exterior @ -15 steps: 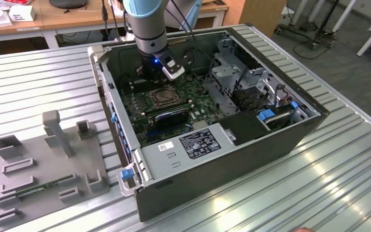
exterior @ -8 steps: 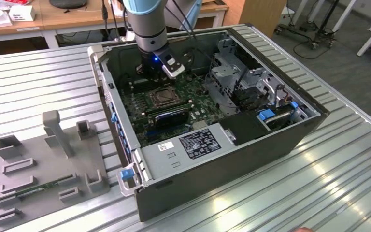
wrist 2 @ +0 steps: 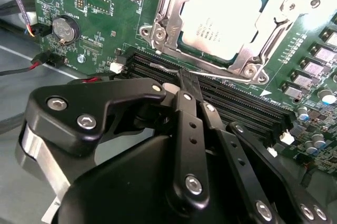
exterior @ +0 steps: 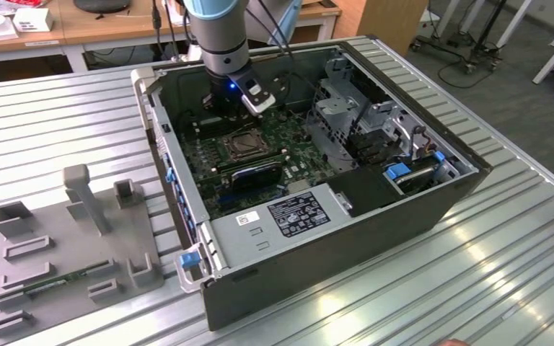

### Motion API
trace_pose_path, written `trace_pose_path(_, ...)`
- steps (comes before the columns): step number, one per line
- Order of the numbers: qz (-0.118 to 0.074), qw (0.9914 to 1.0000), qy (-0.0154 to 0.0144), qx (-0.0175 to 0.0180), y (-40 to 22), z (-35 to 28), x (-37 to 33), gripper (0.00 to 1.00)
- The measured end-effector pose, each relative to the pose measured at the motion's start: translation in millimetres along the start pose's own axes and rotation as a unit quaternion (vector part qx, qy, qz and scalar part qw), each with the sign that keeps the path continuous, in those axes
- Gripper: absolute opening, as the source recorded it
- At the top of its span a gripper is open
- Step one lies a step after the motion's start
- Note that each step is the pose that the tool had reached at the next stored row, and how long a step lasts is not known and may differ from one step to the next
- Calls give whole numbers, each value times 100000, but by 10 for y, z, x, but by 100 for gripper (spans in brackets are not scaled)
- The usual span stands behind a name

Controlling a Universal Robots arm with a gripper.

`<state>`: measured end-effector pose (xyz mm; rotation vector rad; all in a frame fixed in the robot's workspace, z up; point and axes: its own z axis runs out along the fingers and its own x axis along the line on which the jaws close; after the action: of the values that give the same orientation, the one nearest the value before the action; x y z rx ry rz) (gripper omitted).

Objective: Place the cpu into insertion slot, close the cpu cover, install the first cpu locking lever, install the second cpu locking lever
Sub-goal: 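Install the first cpu locking lever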

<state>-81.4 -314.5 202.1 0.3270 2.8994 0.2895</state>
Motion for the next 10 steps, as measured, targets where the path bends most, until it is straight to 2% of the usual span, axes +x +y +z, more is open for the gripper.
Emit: trace_pose_path(10,-9,100000,-38,-15,2,12,3,11)
